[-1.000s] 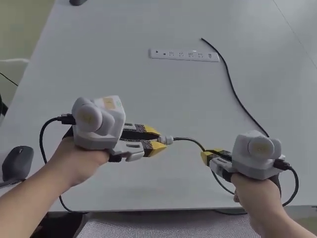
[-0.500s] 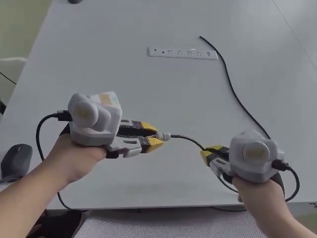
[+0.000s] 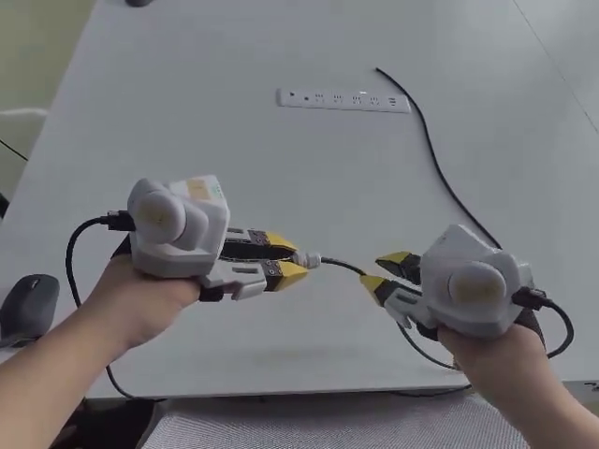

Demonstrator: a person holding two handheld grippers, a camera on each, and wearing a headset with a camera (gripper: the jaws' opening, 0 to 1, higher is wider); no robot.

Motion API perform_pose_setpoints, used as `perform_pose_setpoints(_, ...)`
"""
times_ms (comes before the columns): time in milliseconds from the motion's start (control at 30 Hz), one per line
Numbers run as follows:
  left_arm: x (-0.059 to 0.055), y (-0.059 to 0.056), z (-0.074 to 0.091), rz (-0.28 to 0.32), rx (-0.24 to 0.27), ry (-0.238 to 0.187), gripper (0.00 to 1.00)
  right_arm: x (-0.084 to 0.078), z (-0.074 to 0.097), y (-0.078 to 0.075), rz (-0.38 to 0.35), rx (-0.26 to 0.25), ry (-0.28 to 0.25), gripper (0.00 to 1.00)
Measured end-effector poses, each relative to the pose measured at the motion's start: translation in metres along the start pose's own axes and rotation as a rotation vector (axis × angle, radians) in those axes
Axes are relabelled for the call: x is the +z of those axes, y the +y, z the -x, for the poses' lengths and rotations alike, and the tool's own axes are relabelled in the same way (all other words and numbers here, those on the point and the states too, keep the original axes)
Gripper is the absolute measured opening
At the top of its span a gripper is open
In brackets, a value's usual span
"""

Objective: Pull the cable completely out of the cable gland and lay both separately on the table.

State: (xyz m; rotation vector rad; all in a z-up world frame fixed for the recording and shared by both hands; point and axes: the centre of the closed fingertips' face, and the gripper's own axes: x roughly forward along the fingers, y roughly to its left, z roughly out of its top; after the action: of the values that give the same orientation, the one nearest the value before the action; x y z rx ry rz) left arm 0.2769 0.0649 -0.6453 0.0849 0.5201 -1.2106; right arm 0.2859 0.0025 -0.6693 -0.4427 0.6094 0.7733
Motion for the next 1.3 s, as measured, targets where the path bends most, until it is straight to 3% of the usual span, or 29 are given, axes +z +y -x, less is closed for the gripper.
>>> perform_pose_setpoints(333, 0.000, -0.001, -0.001, 0.001, -0.007, 0.004, 0.15, 0.030, -0.013, 0.028, 0.247, 0.066, 0.005, 0.11)
perform_pose_setpoints(533, -0.002, -0.002, 0.000, -0.005, -0.008, 0.012, 0.15, 0.036, -0.018, 0.035, 0.315, 0.079, 0.004, 0.06)
perform_pose_setpoints(767, -0.001, -0.002, 0.000, -0.009, -0.009, 0.013, 0.15, 0.034, -0.017, 0.036, 0.332, 0.086, 0.005, 0.02)
perform_pose_setpoints(900, 0.001, -0.001, 0.000, -0.005, -0.007, 0.001, 0.15, 0.036, -0.015, 0.033, 0.328, 0.061, -0.013, 0.01)
perform_pose_setpoints(1167, 0.002, -0.002, -0.001, -0.014, -0.007, 0.002, 0.15, 0.035, -0.014, 0.032, 0.291, 0.051, -0.031, 0.01)
perform_pose_setpoints(1300, 0.002, -0.002, -0.001, -0.012, -0.005, 0.000, 0.15, 0.034, -0.015, 0.029, 0.234, 0.050, -0.043, 0.01)
